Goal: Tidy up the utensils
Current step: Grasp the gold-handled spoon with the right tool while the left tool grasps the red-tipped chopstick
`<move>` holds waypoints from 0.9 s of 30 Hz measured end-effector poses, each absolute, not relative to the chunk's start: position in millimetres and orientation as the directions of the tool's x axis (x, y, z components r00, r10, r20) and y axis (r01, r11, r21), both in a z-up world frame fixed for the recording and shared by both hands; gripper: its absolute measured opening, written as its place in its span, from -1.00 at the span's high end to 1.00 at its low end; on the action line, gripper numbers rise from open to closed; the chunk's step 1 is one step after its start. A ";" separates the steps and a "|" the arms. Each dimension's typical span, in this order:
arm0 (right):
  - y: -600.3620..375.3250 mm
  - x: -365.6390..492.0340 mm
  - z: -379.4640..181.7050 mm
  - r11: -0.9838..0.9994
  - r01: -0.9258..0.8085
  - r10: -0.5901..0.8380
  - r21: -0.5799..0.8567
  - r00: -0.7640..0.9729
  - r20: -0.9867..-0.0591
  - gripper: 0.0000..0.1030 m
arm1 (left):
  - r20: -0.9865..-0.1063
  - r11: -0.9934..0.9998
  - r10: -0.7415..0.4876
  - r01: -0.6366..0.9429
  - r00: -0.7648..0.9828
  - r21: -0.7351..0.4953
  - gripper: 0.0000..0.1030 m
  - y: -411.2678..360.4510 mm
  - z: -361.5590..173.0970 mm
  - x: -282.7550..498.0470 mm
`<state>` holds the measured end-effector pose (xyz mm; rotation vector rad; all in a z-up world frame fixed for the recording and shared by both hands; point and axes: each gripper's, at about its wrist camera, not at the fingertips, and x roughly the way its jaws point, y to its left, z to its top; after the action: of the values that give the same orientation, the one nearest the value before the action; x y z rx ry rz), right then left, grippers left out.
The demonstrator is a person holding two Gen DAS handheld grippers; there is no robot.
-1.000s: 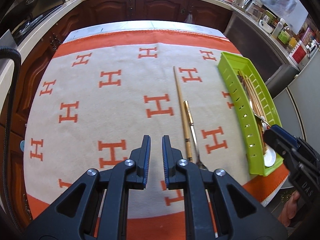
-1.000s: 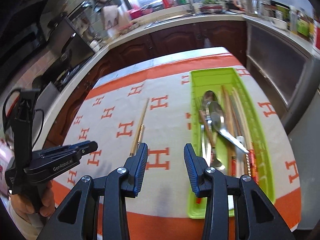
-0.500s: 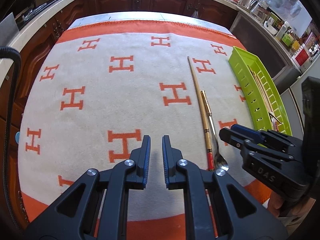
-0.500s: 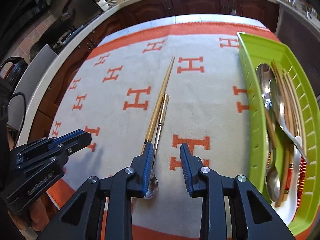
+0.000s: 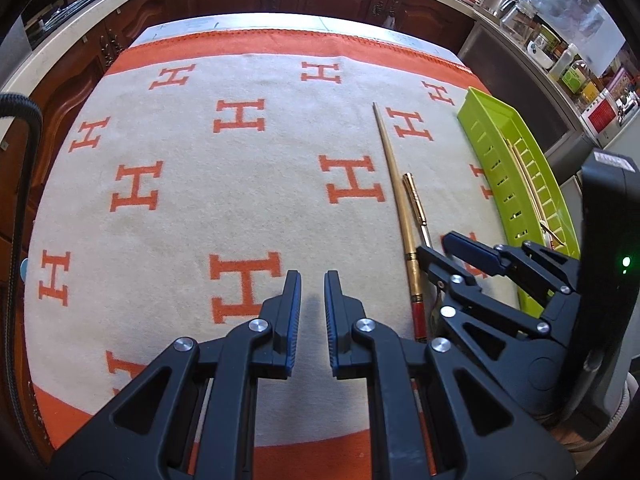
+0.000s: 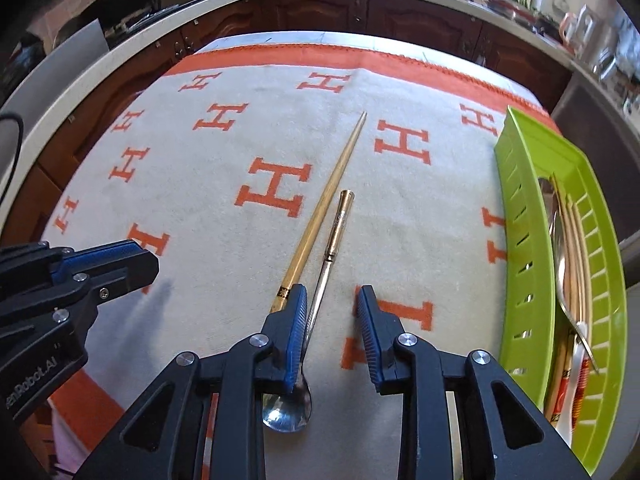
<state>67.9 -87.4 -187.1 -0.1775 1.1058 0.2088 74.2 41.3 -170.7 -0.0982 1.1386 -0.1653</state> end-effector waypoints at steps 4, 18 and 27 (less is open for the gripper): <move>-94.6 70.1 -186.9 0.974 -0.224 0.070 -0.033 0.438 -0.896 0.90 | -0.889 0.978 -0.206 0.103 0.409 -0.179 0.82 35.1 -168.8 74.5; -167.5 52.8 -169.3 0.973 -0.072 0.228 0.219 0.419 -0.879 0.92 | -0.888 0.944 -0.323 0.169 0.328 -0.282 0.32 -8.4 -177.3 100.8; -183.3 31.1 -150.1 0.963 -0.068 0.264 0.262 0.451 -0.853 0.92 | -0.917 0.971 -0.213 0.179 0.338 -0.159 0.32 -37.1 -192.3 117.3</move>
<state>31.1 -183.3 -150.1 0.2010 1.0859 0.2068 117.3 -37.1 -192.3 -0.0316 1.1993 -0.2555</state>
